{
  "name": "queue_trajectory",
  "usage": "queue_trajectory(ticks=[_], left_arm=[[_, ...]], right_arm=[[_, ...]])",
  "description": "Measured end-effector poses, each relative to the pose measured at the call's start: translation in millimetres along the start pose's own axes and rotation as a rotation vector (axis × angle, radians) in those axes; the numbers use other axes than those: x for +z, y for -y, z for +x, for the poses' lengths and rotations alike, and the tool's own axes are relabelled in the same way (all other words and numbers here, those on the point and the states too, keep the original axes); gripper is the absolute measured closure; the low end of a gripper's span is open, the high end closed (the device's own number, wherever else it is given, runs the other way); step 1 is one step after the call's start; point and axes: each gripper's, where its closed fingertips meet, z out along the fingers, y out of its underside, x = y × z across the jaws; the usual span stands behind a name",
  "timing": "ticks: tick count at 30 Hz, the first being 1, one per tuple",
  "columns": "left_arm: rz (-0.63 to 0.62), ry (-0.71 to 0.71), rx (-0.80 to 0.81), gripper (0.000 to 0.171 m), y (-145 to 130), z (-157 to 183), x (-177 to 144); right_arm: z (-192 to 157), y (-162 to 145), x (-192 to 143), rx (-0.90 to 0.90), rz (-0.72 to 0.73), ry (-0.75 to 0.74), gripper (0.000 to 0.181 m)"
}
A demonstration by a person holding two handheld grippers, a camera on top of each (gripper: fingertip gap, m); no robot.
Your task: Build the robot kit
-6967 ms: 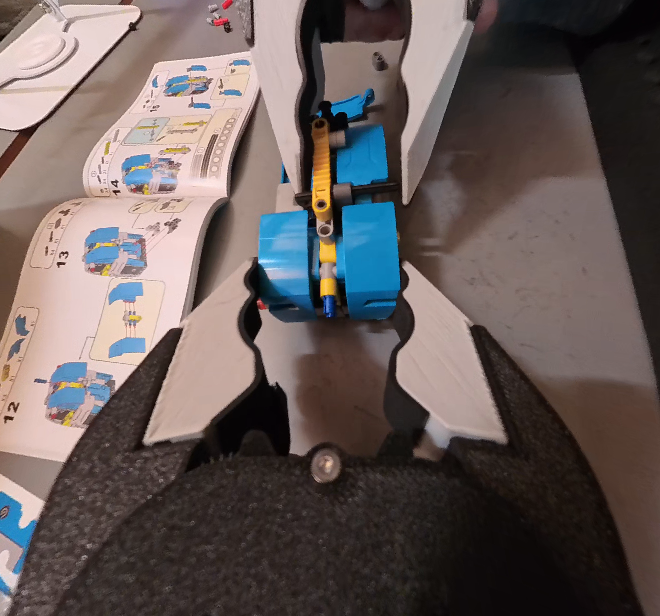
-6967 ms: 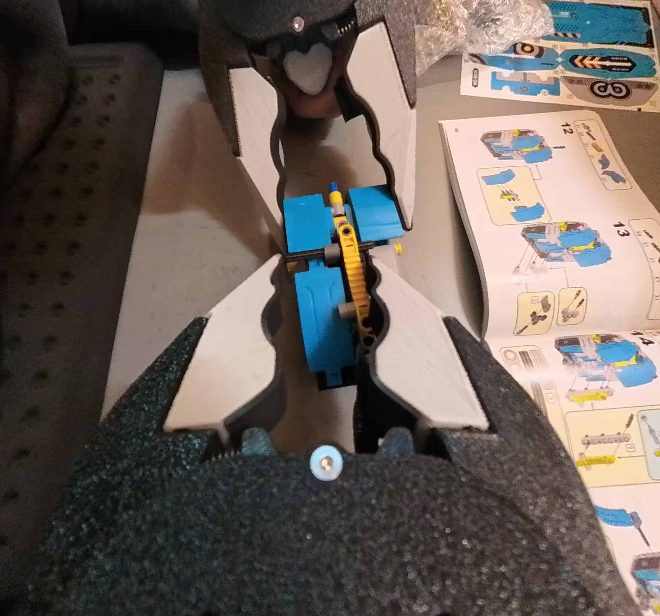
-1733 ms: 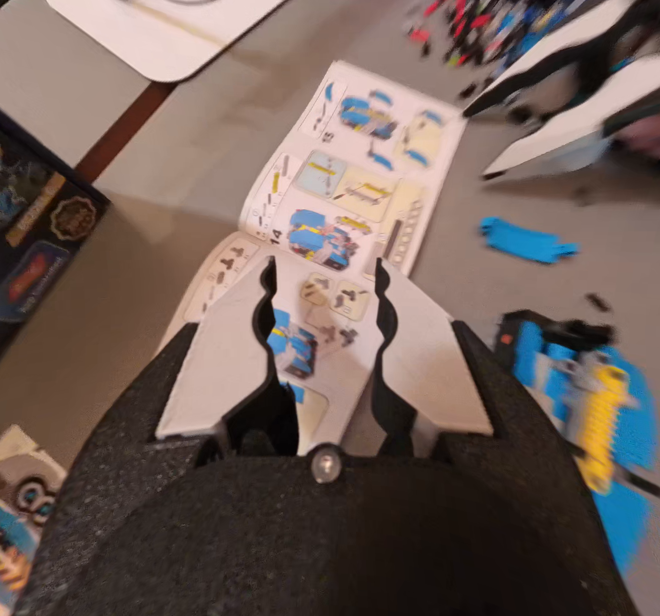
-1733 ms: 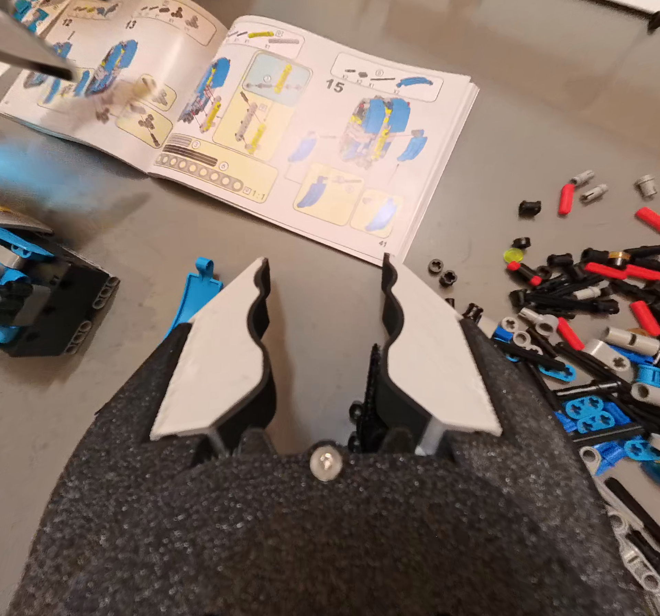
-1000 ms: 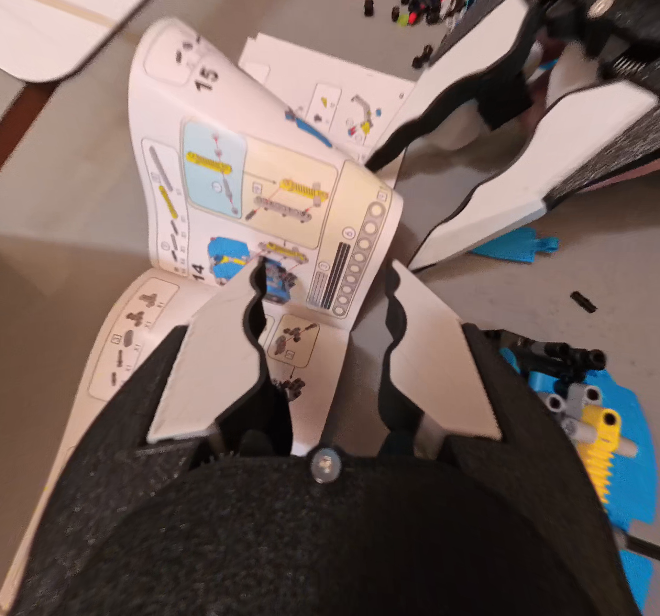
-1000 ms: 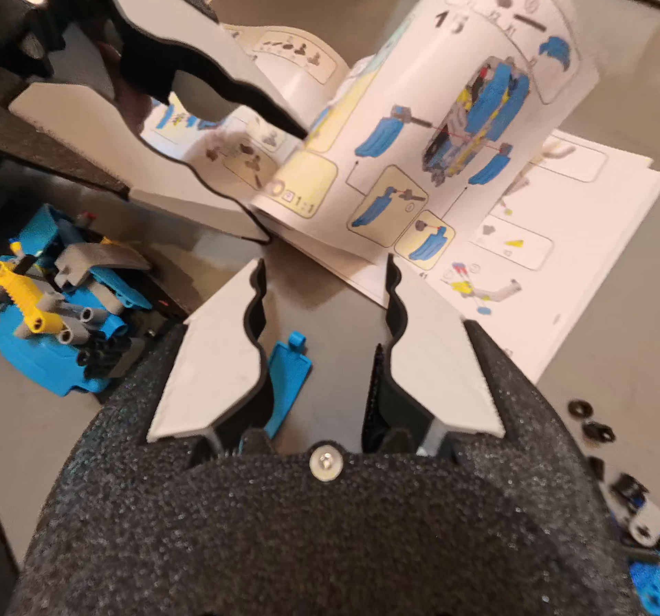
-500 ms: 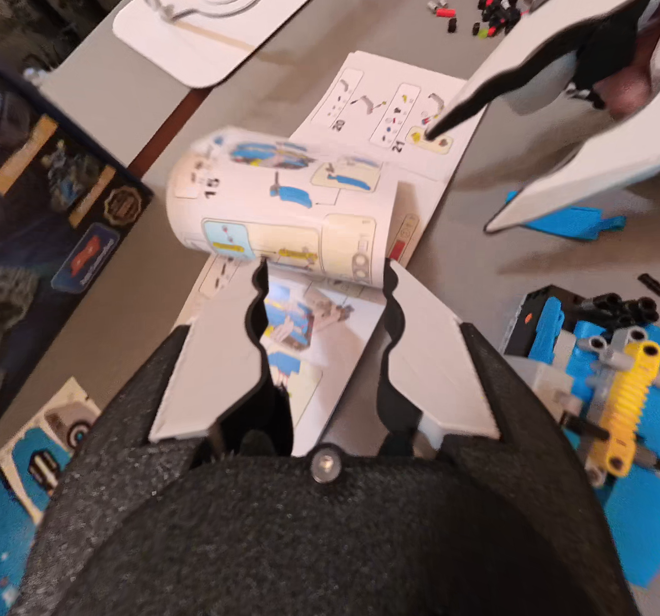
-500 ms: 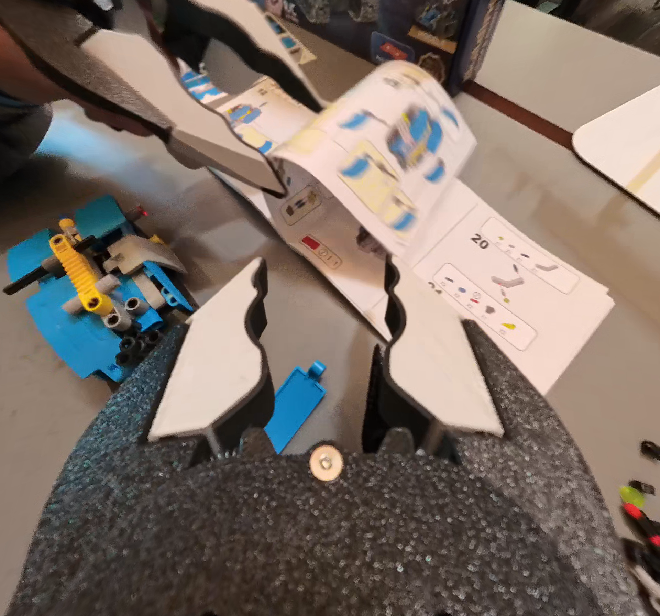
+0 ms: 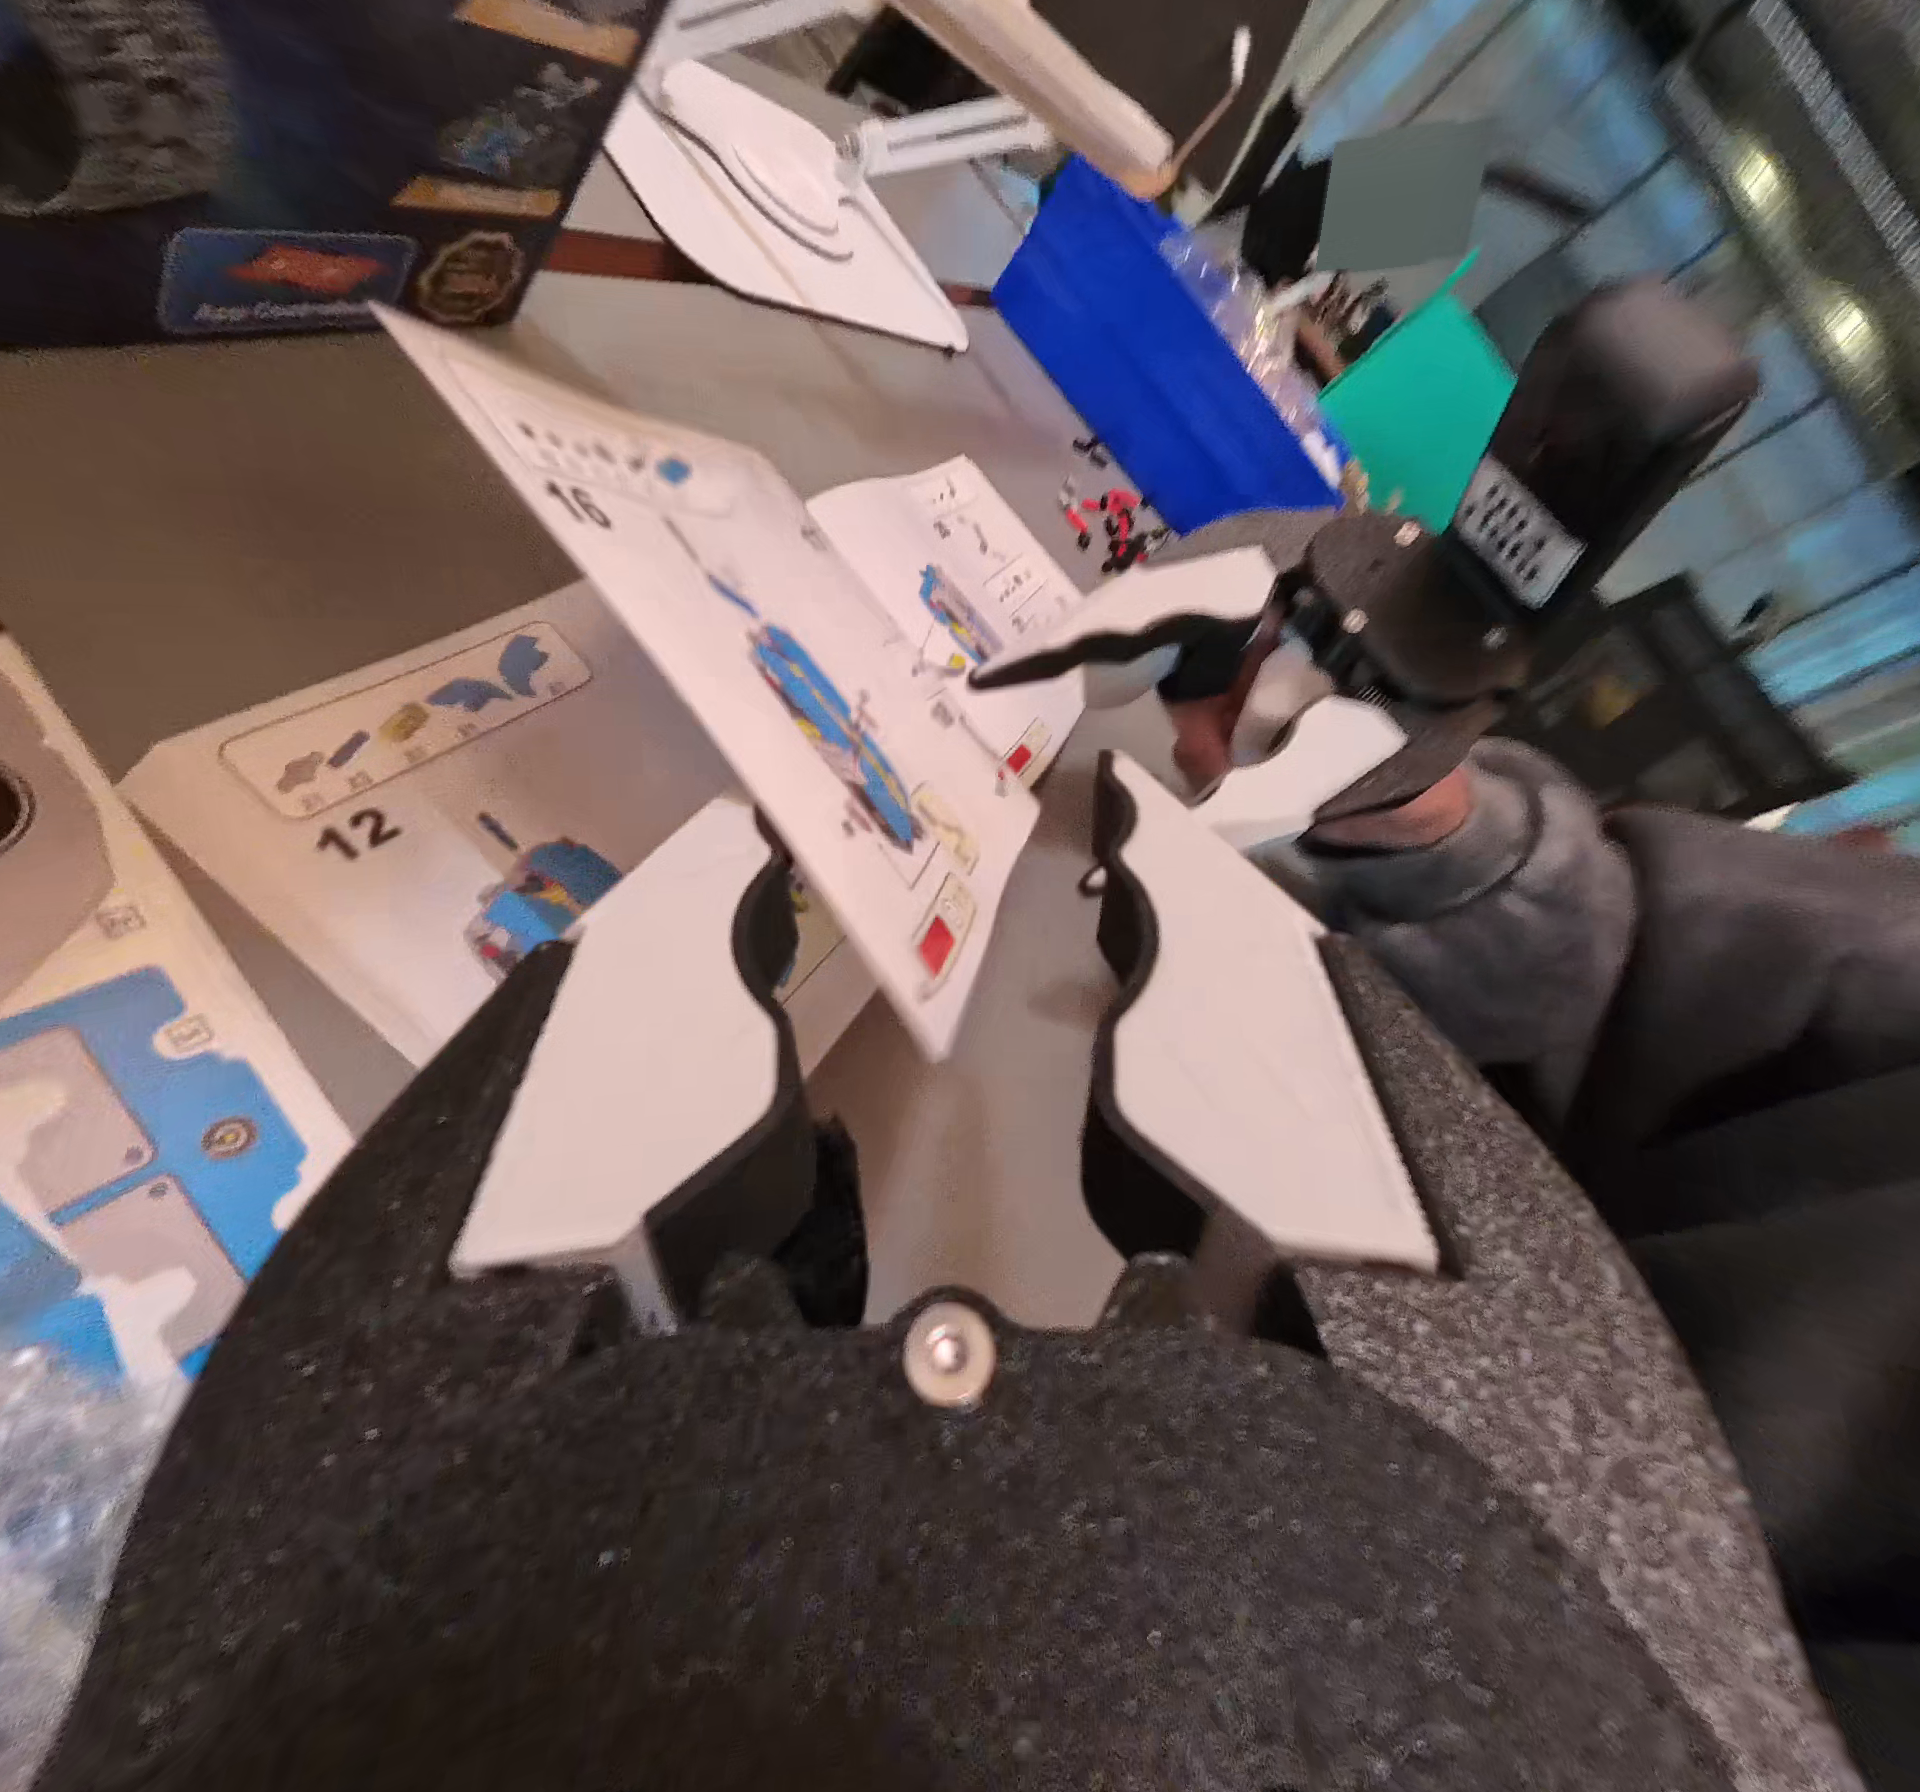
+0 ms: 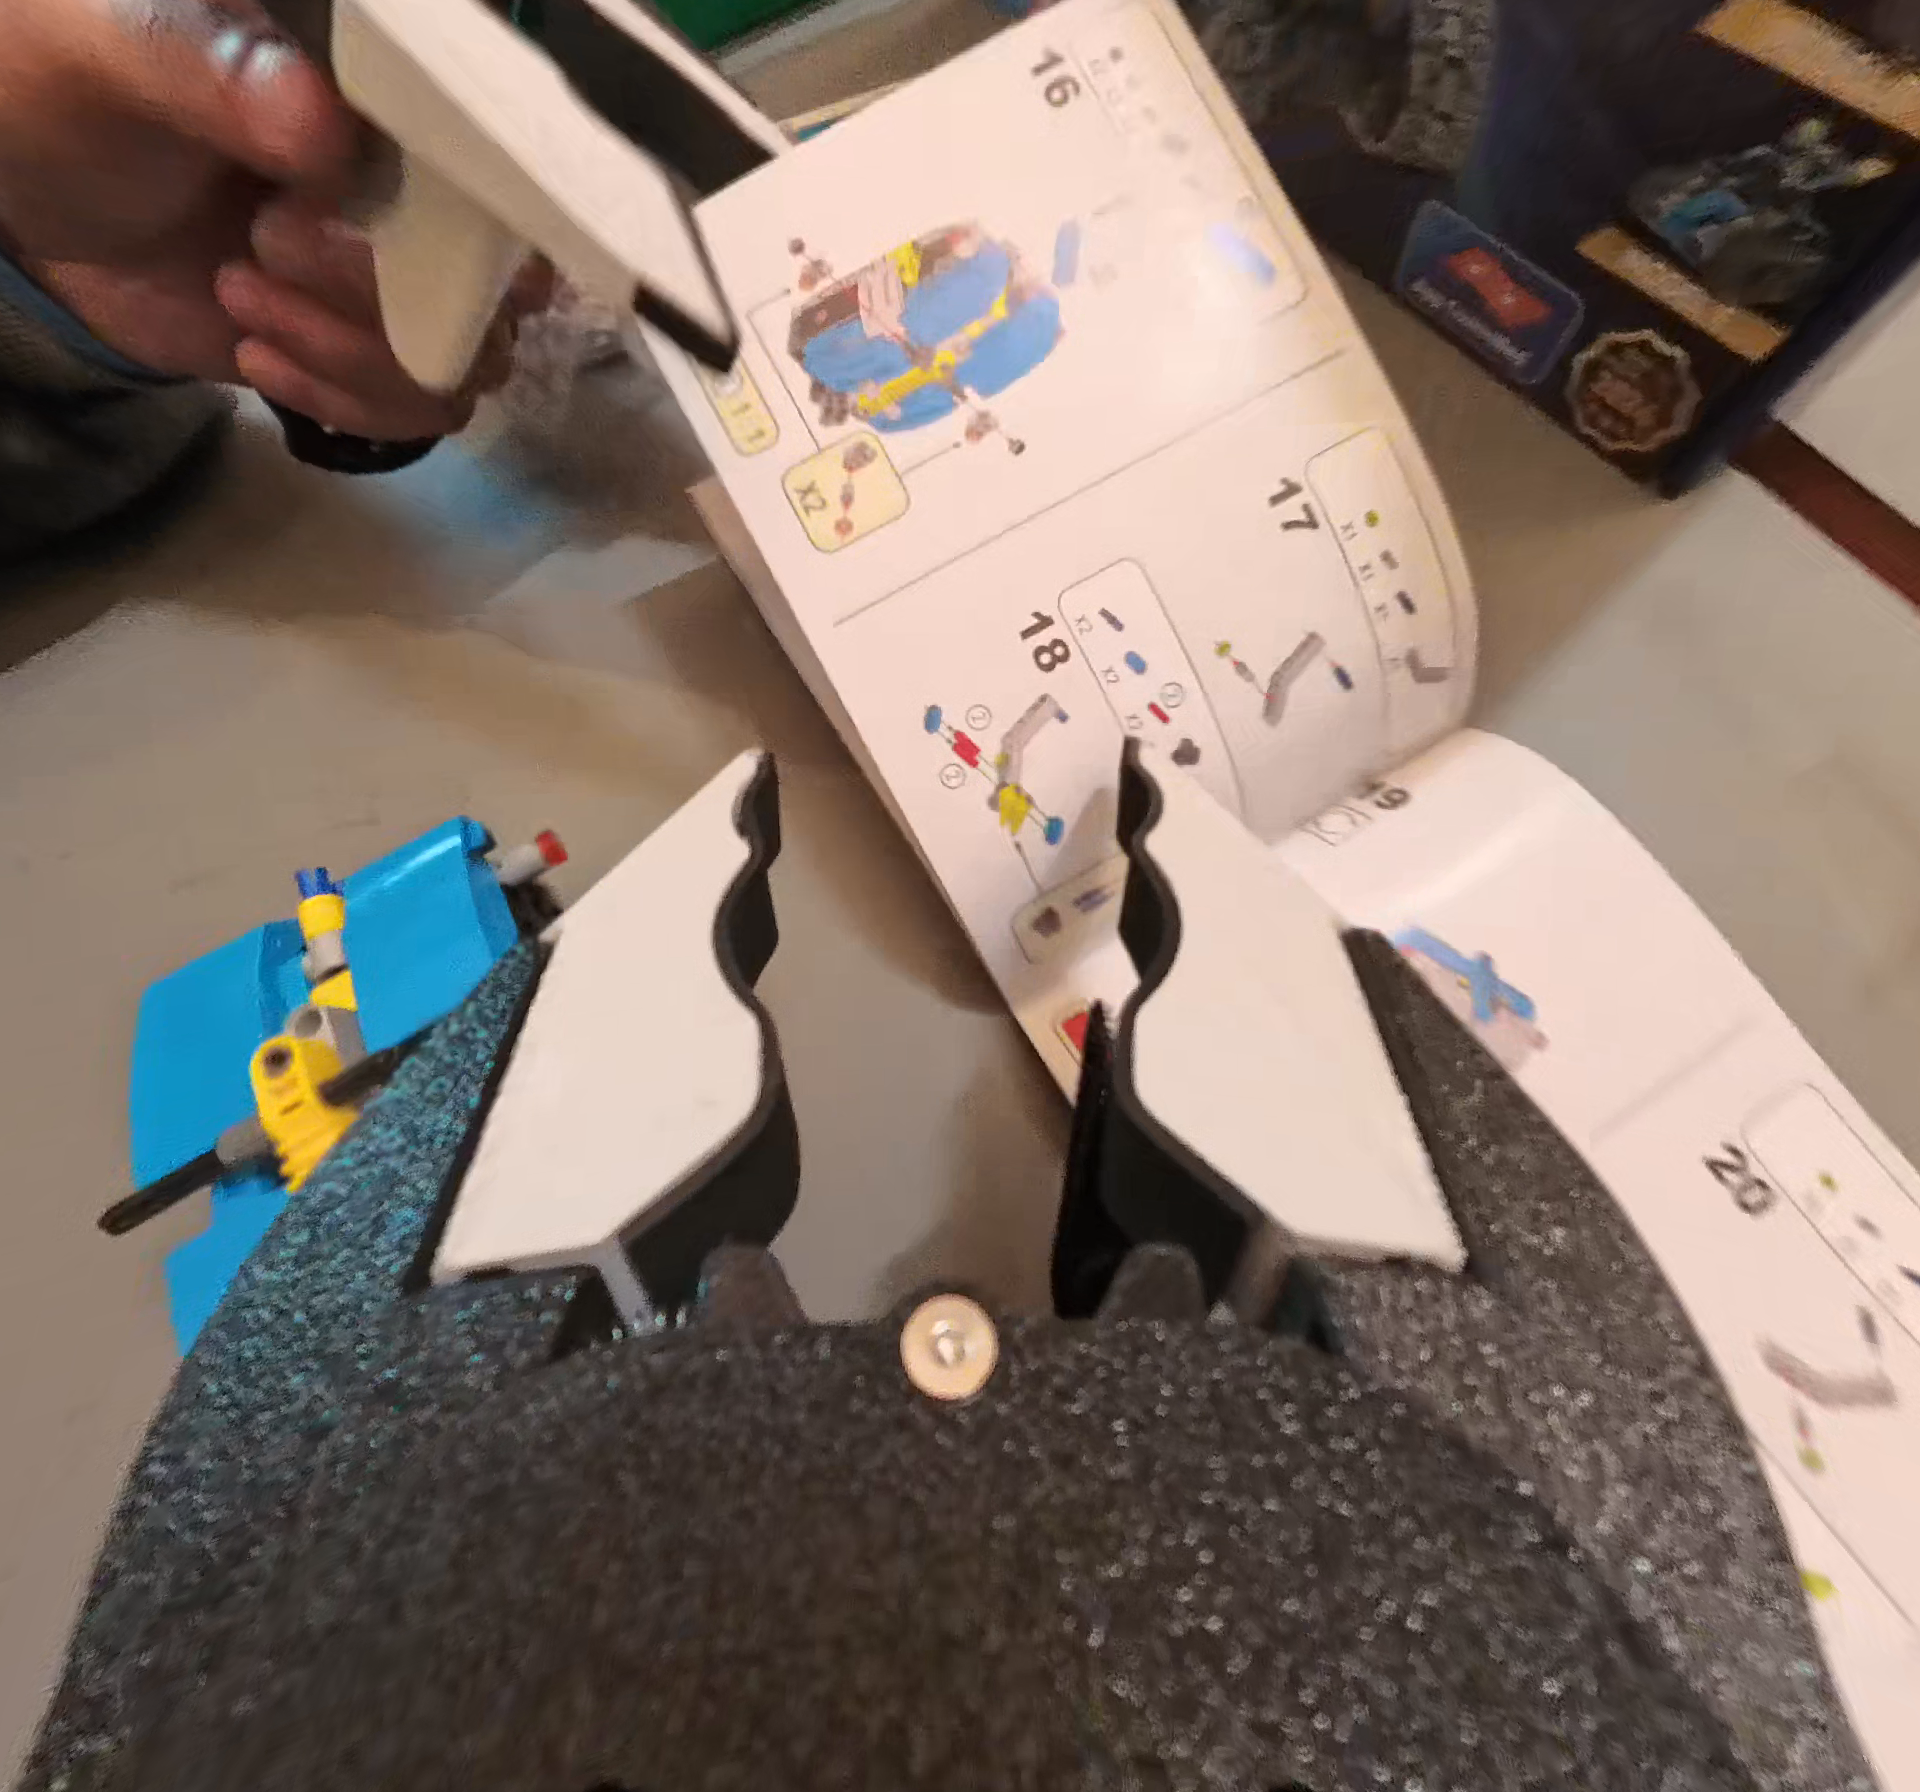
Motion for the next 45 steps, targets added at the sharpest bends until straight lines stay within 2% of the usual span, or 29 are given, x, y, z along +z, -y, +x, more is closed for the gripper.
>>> queue_trajectory(ticks=[4, 9, 11, 14, 16, 20, 24, 35, 39, 42, 45], left_arm=[[0.060, -0.170, -0.194, 0.119, 10.5, 6.9, -9.9], [0.094, -0.260, -0.298, 0.120, 14.2, 8.6, -12.2], [0.080, -0.238, -0.285, 0.126, 11.0, 6.4, -10.4], [0.050, -0.155, -0.239, 0.152, 3.5, -2.8, -7.4], [0.044, -0.135, -0.212, 0.157, 2.6, -3.3, -7.4], [0.049, -0.113, -0.184, 0.156, 3.4, -3.5, -9.9], [0.065, -0.104, -0.178, 0.156, 2.8, -4.9, -15.0], [0.048, -0.119, -0.166, 0.156, -2.3, -3.1, -12.6], [0.030, -0.111, -0.132, 0.149, -3.5, 1.4, -7.9], [0.036, -0.120, -0.132, 0.142, 5.7, 10.2, 2.1], [0.049, -0.183, -0.113, 0.141, 27.8, 36.8, 24.3]], right_arm=[[-2.9, -7.7, 11.7, 0.020, -0.017, 0.021, 0.119], [-1.1, 2.9, 3.8, 0.027, 0.040, 0.005, 0.123], [-2.0, 4.5, 0.8, 0.041, 0.056, 0.010, 0.124], [-1.8, -1.0, -6.7, 0.040, 0.048, -0.007, 0.125], [1.3, -10.8, -17.4, 0.039, 0.031, -0.052, 0.125], [4.6, -23.4, -46.9, 0.059, 0.057, -0.124, 0.128], [14.8, -11.9, -66.8, 0.037, 0.112, -0.197, 0.131], [15.7, -26.6, -56.1, 0.118, 0.074, -0.137, 0.132], [13.3, -24.3, -55.4, 0.118, 0.083, -0.123, 0.132], [17.2, -23.4, -56.0, 0.067, 0.066, -0.170, 0.122], [20.0, -18.1, -68.5, 0.052, 0.048, -0.215, 0.116]])
